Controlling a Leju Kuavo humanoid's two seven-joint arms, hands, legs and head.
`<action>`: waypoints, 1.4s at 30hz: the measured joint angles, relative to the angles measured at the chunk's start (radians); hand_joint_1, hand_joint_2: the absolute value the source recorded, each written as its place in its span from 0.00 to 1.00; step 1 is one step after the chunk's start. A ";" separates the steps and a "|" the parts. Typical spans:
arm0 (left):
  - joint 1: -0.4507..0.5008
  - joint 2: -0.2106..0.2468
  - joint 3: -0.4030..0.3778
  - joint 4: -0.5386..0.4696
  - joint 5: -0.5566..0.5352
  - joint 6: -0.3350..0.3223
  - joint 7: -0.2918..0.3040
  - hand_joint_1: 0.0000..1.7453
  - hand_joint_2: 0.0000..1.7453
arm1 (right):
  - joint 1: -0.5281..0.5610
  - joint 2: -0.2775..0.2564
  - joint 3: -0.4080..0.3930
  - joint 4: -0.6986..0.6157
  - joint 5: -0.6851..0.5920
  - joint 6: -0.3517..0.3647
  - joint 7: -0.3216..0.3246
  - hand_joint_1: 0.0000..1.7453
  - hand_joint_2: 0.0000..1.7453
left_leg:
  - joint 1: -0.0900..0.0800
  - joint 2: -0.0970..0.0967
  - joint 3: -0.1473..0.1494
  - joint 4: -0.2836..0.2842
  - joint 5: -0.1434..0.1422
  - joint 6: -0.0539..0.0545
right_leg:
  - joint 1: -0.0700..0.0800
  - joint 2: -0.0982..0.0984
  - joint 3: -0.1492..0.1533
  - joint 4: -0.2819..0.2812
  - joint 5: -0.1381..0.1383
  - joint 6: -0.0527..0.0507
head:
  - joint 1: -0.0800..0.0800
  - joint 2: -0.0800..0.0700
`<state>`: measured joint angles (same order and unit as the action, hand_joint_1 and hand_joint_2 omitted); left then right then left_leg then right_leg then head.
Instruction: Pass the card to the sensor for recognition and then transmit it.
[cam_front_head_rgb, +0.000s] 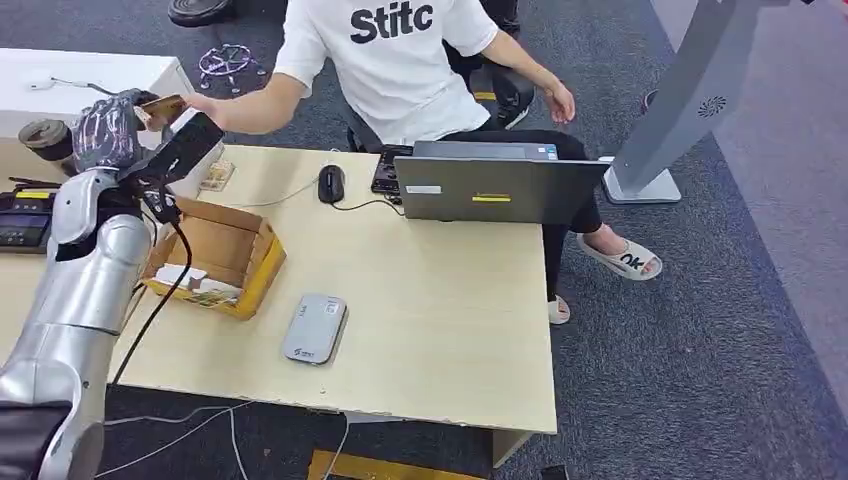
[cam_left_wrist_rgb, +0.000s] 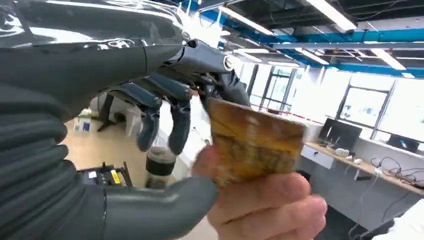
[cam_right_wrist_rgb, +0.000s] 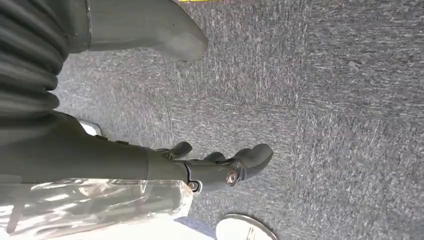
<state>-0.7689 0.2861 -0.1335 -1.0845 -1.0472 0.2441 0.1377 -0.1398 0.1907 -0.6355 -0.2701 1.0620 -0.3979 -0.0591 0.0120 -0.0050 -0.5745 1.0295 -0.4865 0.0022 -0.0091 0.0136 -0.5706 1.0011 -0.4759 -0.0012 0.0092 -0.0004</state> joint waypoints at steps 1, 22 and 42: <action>0.001 -0.002 0.003 -0.001 0.003 0.005 -0.002 0.00 1.00 | 0.000 0.000 0.000 0.000 0.000 0.000 0.000 0.00 1.00 | 0.000 0.000 0.000 0.000 0.000 0.000 | 0.000 0.000 0.000 0.000 0.000 0.000 | 0.000 0.000; 0.440 0.097 0.097 -0.439 0.186 -0.116 -0.135 0.00 1.00 | 0.042 -0.003 -0.017 0.008 -0.055 -0.017 -0.021 0.00 1.00 | 0.000 -0.001 -0.001 0.000 -0.001 0.000 | 0.000 -0.001 -0.001 0.000 -0.002 0.000 | 0.000 0.000; 0.462 0.323 0.063 -0.685 0.037 -0.339 -0.009 0.00 1.00 | 0.073 -0.007 -0.068 0.013 -0.071 -0.016 -0.036 0.00 1.00 | 0.000 0.000 -0.001 0.000 -0.001 0.000 | 0.000 -0.001 -0.002 0.000 -0.002 0.000 | 0.000 0.000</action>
<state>-0.3071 0.6092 -0.0701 -1.7700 -1.0103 -0.0950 0.1289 -0.0665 0.1839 -0.7030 -0.2575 0.9907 -0.4139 -0.0950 0.0121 -0.0050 -0.5759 1.0290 -0.4875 0.0020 -0.0091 0.0131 -0.5726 1.0008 -0.4774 -0.0016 0.0092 -0.0004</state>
